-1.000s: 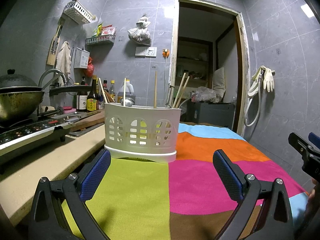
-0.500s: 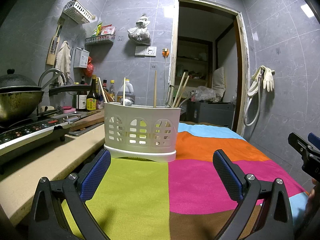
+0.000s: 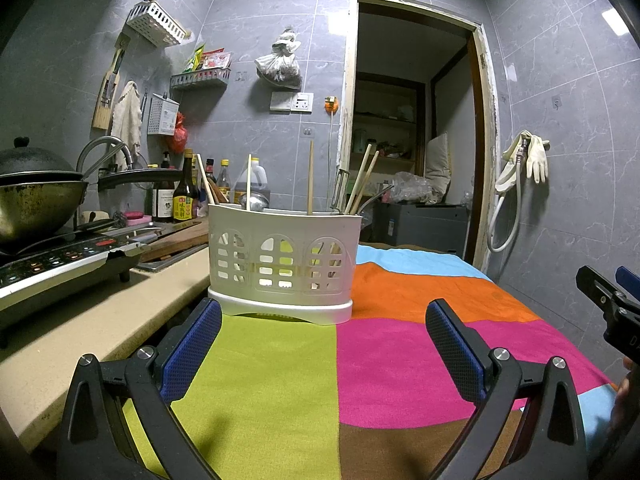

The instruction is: Organize utensils

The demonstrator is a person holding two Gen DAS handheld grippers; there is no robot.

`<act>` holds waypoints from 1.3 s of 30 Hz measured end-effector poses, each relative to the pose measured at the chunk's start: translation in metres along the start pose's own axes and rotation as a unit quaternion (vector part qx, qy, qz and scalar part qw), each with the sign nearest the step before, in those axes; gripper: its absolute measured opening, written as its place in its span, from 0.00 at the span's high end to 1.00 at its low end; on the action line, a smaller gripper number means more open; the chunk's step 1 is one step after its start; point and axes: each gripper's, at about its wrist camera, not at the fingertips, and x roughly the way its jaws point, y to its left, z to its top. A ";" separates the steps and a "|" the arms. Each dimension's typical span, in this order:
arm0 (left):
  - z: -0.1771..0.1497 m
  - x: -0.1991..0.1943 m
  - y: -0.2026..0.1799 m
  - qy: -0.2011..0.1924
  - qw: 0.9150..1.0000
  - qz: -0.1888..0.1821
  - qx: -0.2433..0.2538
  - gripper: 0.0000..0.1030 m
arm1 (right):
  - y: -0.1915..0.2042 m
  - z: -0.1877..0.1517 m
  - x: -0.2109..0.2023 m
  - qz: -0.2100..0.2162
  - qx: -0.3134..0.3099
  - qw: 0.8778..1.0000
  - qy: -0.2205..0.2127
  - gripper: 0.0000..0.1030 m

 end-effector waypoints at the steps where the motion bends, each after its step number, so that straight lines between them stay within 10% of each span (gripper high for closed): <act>1: 0.000 0.000 0.000 0.000 1.000 0.000 0.000 0.03 | 0.000 0.000 0.000 0.000 0.000 1.000 0.000 0.00; 39: -0.004 0.002 0.004 -0.004 1.000 0.019 0.012 0.03 | 0.011 -0.002 -0.002 0.003 0.006 1.000 0.011 0.00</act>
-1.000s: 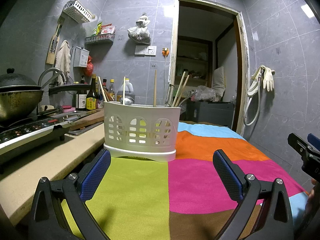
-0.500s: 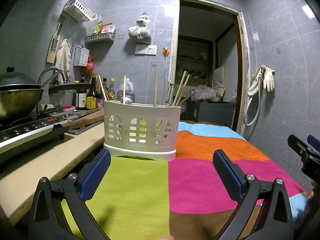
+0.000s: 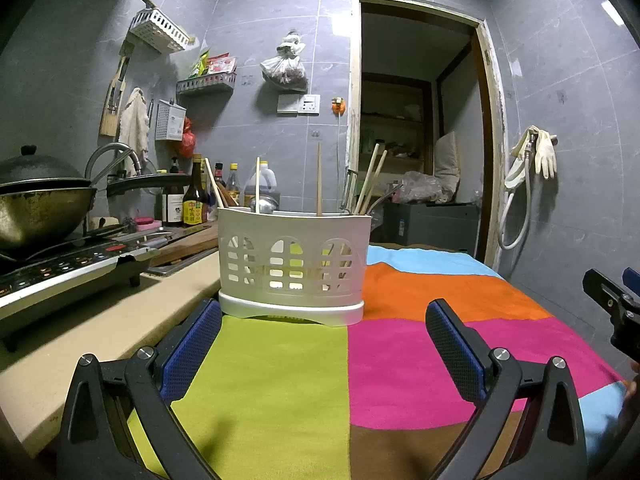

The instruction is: Organize utensils

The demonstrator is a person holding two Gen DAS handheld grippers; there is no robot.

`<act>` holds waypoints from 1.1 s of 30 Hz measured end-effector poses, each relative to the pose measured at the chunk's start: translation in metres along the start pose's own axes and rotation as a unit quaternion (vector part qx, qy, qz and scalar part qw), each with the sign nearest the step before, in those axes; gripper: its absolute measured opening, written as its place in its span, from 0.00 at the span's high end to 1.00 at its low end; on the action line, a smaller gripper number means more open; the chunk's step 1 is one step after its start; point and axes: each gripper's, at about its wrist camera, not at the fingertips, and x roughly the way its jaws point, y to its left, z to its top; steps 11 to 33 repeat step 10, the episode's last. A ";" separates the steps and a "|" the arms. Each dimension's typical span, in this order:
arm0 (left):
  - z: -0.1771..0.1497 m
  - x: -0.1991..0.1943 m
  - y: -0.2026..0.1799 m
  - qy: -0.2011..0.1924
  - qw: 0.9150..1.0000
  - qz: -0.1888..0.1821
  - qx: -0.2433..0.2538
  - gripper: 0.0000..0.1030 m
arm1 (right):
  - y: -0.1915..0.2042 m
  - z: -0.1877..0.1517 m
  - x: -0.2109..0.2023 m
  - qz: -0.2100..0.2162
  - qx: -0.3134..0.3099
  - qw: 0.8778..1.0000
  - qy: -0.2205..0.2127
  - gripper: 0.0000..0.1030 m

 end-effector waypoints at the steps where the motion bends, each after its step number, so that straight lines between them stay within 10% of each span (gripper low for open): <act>1: 0.000 0.000 0.000 0.000 1.000 0.001 0.001 0.03 | 0.001 0.000 0.000 0.000 0.000 1.000 0.000 0.00; 33: 0.000 0.001 0.002 0.003 1.000 0.004 0.000 0.03 | -0.001 0.000 0.000 0.000 0.001 1.000 0.000 0.00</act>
